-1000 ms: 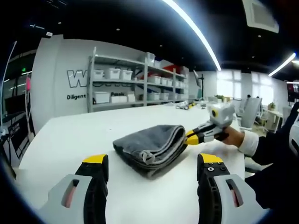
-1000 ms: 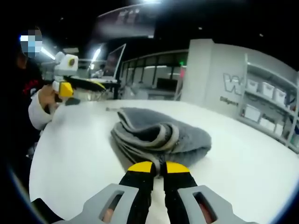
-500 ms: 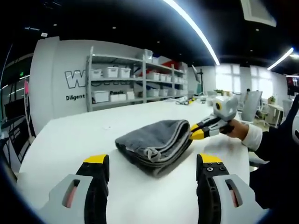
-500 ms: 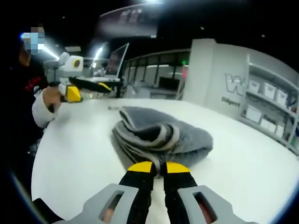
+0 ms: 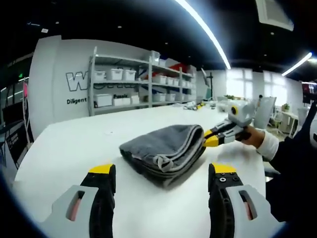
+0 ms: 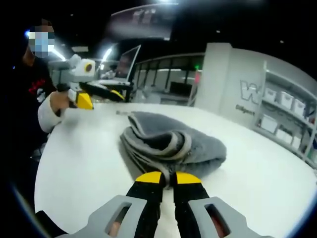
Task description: Open the folded towel by lifting each exposed corner and separating the folded layers until the towel lies flat within the target outline without major curled edges
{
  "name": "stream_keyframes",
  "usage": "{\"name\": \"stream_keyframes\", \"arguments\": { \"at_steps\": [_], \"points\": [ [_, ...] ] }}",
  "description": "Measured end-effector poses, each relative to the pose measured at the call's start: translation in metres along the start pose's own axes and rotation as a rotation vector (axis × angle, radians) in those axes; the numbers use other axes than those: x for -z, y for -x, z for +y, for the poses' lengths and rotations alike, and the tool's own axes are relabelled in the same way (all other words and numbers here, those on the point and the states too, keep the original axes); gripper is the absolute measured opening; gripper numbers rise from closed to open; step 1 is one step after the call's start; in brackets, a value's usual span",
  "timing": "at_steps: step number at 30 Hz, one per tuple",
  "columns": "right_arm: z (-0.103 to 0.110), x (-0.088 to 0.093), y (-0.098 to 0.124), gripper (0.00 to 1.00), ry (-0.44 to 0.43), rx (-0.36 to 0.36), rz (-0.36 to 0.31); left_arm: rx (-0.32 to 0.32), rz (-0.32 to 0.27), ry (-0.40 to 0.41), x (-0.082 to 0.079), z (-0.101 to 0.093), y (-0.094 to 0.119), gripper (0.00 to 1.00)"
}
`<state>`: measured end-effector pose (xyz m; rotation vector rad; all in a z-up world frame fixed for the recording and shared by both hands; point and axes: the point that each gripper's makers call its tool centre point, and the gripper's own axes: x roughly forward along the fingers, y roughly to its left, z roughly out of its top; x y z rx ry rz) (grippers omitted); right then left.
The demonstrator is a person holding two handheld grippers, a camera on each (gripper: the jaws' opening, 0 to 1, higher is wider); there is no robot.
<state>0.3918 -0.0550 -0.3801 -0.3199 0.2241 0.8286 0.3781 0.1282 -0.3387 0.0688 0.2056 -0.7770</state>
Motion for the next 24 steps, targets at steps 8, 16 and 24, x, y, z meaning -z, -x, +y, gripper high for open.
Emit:
{"name": "stream_keyframes", "arguments": {
  "at_steps": [8, 16, 24],
  "points": [
    [-0.001, -0.001, 0.003, 0.01, -0.01, 0.0, -0.005, -0.018, 0.062, -0.009, 0.019, -0.003, -0.01, 0.73],
    [0.002, 0.003, 0.003, 0.01, -0.015, -0.019, 0.014, 0.003, 0.124, -0.068, 0.033, -0.012, -0.017, 0.63],
    [0.004, 0.005, 0.004, 0.02, -0.01, -0.028, 0.025, -0.001, 0.119, -0.065, 0.033, -0.003, -0.023, 0.55]
  ]
}}
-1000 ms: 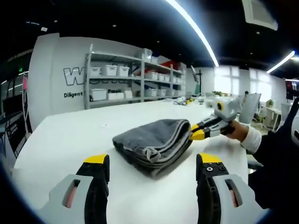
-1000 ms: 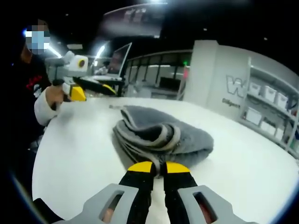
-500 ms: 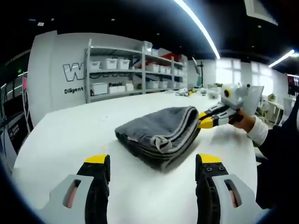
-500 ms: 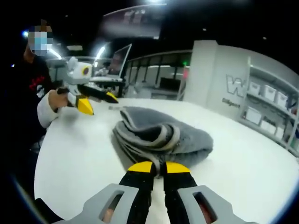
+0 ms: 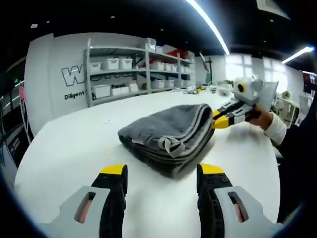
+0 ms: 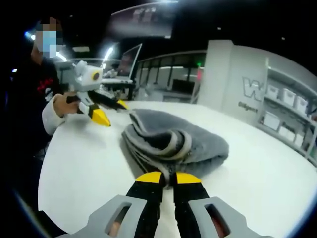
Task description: Open the folded towel by lifting each exposed corner and separating the folded layers until the towel lies flat within the target outline without major curled edges
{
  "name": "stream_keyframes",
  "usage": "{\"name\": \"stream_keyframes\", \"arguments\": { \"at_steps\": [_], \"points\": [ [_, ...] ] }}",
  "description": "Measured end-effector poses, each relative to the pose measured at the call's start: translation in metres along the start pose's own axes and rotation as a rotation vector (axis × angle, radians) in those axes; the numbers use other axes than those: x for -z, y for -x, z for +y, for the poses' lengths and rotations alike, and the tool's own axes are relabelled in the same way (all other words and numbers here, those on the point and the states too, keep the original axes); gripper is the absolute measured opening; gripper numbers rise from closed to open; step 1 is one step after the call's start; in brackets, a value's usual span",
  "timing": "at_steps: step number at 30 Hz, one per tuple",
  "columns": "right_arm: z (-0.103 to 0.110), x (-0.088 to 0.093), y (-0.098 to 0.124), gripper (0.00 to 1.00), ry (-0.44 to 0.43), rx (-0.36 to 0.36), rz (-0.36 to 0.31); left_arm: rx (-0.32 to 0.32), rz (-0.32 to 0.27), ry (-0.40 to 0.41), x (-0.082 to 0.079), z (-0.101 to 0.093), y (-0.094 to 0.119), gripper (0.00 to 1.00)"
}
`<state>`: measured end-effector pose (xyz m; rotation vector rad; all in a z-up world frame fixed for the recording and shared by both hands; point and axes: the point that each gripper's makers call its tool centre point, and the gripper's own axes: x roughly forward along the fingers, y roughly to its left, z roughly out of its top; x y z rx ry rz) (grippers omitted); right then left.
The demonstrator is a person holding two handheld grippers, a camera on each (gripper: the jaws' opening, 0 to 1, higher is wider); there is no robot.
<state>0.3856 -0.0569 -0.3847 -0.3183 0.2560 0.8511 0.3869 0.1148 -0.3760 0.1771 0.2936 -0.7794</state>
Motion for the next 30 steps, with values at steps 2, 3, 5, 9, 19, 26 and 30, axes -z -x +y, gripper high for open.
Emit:
{"name": "stream_keyframes", "arguments": {
  "at_steps": [2, 3, 5, 9, 19, 26, 30],
  "points": [
    [0.0, 0.001, 0.0, 0.02, 0.0, -0.003, 0.004, -0.003, 0.007, -0.008, 0.0, 0.002, -0.002, 0.54],
    [0.001, 0.002, 0.0, 0.02, -0.004, -0.005, 0.006, 0.005, 0.003, -0.03, 0.0, 0.001, -0.003, 0.54],
    [0.001, 0.002, 0.0, 0.02, -0.007, -0.006, 0.007, 0.014, -0.002, -0.049, 0.002, 0.0, -0.005, 0.51],
    [0.002, 0.003, -0.001, 0.02, -0.007, -0.01, 0.012, 0.021, 0.004, -0.033, 0.004, 0.001, -0.009, 0.49],
    [0.001, 0.005, 0.0, 0.02, -0.011, -0.011, 0.019, 0.05, -0.014, 0.001, 0.004, -0.015, -0.019, 0.41],
    [0.001, 0.007, 0.0, 0.02, -0.007, -0.011, 0.026, 0.015, 0.019, -0.03, 0.011, -0.01, -0.022, 0.4],
    [0.001, 0.007, 0.0, 0.02, -0.008, -0.012, 0.027, -0.001, 0.043, -0.049, 0.014, -0.011, -0.025, 0.38]
  ]
}}
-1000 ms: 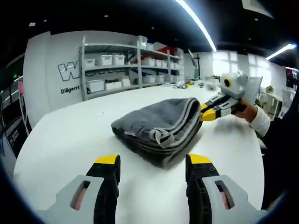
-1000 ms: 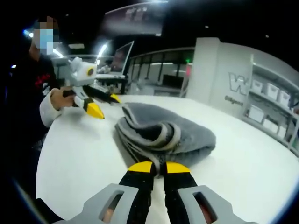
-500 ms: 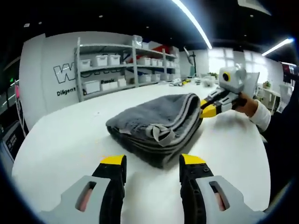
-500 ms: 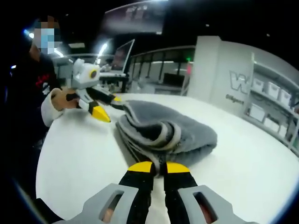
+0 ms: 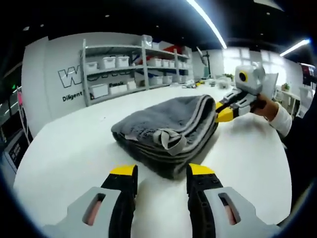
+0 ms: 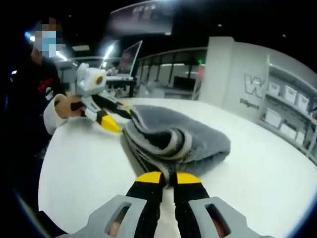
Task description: Open the folded towel by lifting each exposed corner and separating the folded layers until the towel lies flat within the target outline without major curled edges
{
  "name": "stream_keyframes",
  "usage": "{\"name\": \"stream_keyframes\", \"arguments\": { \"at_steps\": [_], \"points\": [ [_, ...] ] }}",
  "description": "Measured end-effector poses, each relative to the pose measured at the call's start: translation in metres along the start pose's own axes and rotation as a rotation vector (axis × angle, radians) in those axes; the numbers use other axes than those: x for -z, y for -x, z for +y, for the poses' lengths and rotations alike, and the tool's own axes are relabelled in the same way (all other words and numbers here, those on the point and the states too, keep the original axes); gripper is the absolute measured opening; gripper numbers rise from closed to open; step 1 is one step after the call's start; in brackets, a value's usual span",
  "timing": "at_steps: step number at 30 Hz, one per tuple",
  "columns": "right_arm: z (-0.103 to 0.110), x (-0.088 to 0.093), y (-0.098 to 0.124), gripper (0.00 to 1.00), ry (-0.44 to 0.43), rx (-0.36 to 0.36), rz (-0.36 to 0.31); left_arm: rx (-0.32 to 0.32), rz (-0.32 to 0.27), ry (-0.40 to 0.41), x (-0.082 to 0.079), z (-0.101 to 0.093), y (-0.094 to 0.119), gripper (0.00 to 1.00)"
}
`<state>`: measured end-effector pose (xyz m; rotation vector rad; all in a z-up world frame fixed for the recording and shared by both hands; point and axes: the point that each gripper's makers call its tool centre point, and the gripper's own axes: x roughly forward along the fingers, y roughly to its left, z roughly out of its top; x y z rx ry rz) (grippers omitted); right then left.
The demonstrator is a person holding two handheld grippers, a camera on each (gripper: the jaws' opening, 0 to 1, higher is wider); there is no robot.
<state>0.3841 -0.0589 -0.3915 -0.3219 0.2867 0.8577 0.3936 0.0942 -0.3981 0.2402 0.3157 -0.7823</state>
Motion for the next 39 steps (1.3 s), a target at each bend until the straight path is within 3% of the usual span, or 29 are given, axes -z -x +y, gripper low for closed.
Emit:
{"name": "stream_keyframes", "arguments": {
  "at_steps": [11, 14, 31, 39],
  "points": [
    [0.0, 0.002, -0.001, 0.02, 0.015, -0.001, 0.014, -0.027, 0.026, -0.042, 0.002, 0.003, -0.002, 0.29],
    [0.001, 0.005, -0.002, 0.02, 0.025, -0.002, 0.026, -0.004, 0.025, -0.004, 0.002, 0.0, -0.002, 0.25],
    [0.003, 0.01, -0.002, 0.03, 0.029, -0.028, 0.04, 0.036, 0.053, -0.014, 0.007, -0.006, -0.002, 0.07],
    [0.002, 0.01, 0.001, 0.03, 0.021, -0.041, 0.03, 0.068, 0.069, 0.081, 0.006, -0.012, 0.002, 0.05]
  ]
}}
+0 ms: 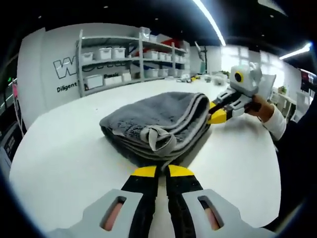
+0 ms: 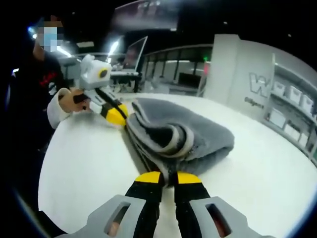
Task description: Open the folded towel by lifting each exposed corner and separating the folded layers until the towel lies flat within the target outline without major curled edges
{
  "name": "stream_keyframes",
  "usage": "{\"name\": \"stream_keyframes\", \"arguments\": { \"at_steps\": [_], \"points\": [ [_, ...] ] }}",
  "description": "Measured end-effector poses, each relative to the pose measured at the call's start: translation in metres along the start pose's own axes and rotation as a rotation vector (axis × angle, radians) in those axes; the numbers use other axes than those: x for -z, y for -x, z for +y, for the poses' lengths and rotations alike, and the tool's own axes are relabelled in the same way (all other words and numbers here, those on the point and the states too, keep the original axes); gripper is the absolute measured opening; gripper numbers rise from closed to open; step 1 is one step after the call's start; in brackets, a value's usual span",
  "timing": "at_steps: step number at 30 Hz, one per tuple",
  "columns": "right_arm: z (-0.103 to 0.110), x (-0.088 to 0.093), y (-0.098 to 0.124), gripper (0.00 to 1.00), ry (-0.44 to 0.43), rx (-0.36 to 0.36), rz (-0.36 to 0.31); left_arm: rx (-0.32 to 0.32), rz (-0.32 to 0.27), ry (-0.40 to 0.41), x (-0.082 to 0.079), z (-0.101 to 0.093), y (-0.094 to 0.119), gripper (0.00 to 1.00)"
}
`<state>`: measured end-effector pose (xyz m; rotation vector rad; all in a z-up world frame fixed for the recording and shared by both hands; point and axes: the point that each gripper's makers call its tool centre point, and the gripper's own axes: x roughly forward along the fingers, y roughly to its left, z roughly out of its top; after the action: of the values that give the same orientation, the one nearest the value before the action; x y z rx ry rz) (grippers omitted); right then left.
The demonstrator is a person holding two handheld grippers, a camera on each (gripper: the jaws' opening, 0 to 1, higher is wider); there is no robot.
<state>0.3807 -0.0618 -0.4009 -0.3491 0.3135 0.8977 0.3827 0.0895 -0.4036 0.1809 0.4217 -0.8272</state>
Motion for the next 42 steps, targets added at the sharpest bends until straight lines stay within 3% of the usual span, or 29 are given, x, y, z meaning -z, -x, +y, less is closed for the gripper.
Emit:
{"name": "stream_keyframes", "arguments": {
  "at_steps": [14, 25, 29, 42],
  "points": [
    [0.005, 0.001, 0.005, 0.03, 0.001, -0.038, 0.019, 0.063, -0.002, 0.048, -0.001, -0.009, 0.005, 0.05],
    [0.019, 0.004, 0.013, 0.04, 0.082, -0.074, 0.072, 0.088, 0.056, 0.046, 0.002, -0.02, 0.013, 0.05],
    [0.027, 0.006, 0.017, 0.04, 0.114, -0.087, 0.098, 0.104, 0.094, 0.011, 0.006, -0.028, 0.017, 0.05],
    [0.041, 0.01, 0.03, 0.04, 0.101, -0.129, 0.152, 0.135, 0.146, -0.027, 0.009, -0.051, 0.027, 0.05]
  ]
}}
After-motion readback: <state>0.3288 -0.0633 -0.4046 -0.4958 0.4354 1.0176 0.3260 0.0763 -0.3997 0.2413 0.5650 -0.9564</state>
